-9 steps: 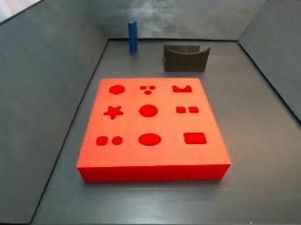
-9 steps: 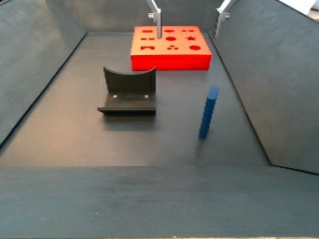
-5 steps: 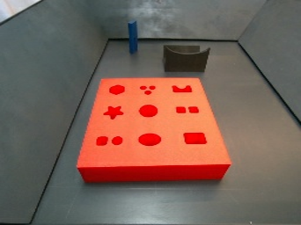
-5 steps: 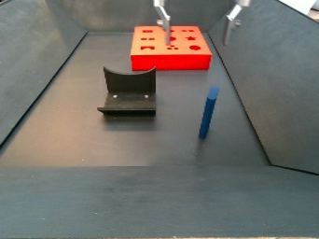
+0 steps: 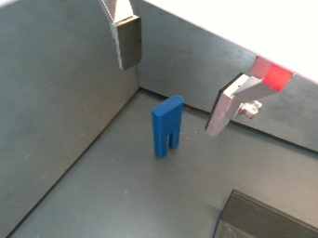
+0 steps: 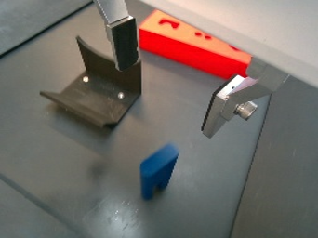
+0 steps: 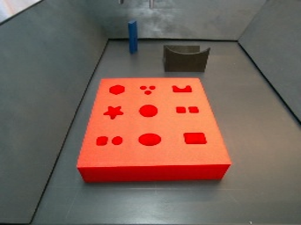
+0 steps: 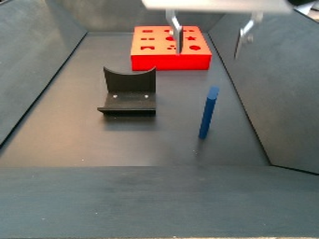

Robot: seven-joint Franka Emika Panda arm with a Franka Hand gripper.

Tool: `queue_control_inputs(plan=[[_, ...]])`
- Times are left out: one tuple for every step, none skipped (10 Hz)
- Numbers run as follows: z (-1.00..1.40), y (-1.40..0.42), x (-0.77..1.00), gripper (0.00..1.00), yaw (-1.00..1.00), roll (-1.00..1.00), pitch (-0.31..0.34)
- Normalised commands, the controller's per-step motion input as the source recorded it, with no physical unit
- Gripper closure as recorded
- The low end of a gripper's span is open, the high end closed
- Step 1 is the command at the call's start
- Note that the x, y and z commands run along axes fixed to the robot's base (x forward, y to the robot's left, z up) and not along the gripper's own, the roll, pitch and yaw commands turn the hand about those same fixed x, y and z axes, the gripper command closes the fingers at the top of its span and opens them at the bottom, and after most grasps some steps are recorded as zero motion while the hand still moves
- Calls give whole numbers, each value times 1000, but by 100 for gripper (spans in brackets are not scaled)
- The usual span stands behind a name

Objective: Pick up the square-circle object. Move up. Move to above the board. Insert the square-circle object.
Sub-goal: Pick up the square-circle object.

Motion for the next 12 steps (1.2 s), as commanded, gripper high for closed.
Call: queue_control_inputs(plan=[[-454, 494, -26, 0, -211, -214, -234], [-506, 283, 0, 0, -129, -150, -286], [-654, 94, 117, 0, -220, -96, -207], [-717, 0, 80, 0, -240, -63, -214], [-723, 0, 9, 0, -200, -86, -214], [-720, 0, 0, 0, -191, -121, -189], [-703, 69, 0, 0, -166, -181, -149], [-646, 123, -34, 0, -100, -243, -114], [-583, 129, -80, 0, -20, -286, -91], [-477, 134, -43, 0, 0, -317, -91], [-283, 89, -20, 0, 0, -246, -123], [-6, 23, -91, 0, 0, -106, -101]])
